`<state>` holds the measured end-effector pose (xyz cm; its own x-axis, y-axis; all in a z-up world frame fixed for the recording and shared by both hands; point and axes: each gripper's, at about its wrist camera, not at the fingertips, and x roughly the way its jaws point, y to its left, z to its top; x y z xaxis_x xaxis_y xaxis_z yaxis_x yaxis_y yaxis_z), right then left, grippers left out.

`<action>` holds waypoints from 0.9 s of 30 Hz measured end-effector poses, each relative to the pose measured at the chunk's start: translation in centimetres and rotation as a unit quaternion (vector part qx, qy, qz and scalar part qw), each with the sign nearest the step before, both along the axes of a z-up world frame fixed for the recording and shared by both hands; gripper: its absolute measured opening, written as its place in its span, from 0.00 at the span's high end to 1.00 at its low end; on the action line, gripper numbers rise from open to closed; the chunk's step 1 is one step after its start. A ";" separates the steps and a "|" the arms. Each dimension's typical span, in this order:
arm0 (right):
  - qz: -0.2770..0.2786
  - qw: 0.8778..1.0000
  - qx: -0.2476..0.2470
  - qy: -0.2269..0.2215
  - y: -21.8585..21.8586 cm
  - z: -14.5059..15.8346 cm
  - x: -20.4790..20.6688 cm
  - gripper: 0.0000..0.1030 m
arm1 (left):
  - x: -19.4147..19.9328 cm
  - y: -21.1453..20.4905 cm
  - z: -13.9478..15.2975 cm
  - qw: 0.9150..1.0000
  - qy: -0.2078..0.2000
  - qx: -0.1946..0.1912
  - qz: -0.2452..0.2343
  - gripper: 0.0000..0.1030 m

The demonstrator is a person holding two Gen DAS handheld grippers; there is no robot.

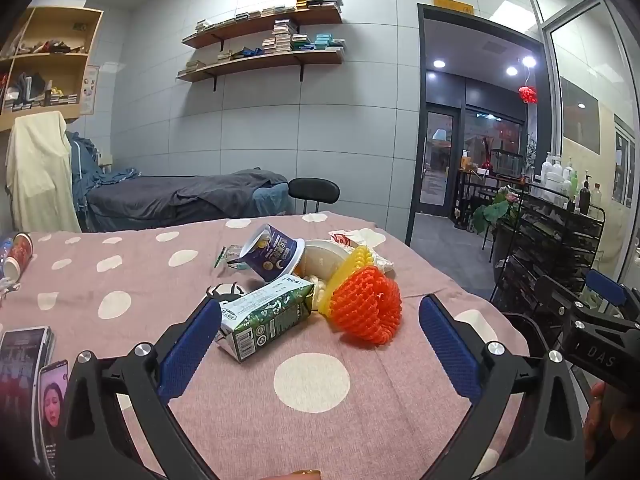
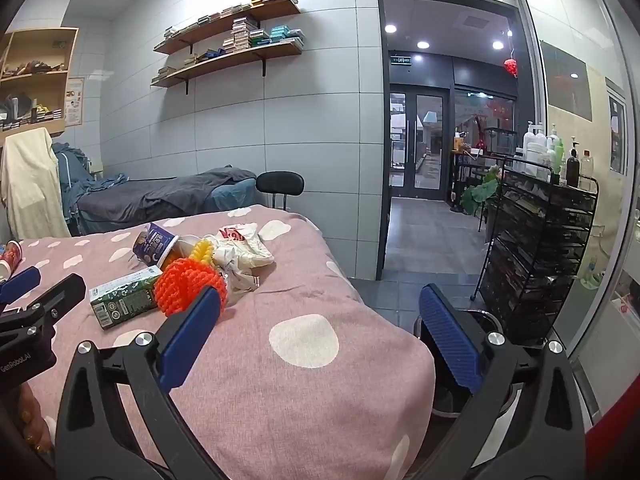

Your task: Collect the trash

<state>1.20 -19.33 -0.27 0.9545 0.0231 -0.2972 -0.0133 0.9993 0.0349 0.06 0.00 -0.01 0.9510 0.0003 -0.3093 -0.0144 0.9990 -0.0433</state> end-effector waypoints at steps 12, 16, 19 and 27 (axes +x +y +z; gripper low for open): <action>0.000 1.000 0.001 0.000 0.1 -0.1 0.2 0.05 | 0.2 0.3 -0.9 1.000 0.002 -0.001 0.000 0.05; 0.000 1.000 0.001 0.001 0.2 -0.2 0.3 0.05 | 0.2 0.2 -0.7 1.000 0.001 -0.001 0.000 0.05; 0.000 1.000 0.000 0.003 0.2 -0.3 0.4 0.05 | 0.6 0.0 -1.4 1.000 0.002 0.000 -0.001 0.05; 0.000 1.000 0.003 0.004 0.1 -0.8 0.5 0.05 | 0.7 -0.5 -1.9 1.000 0.003 0.001 0.000 0.05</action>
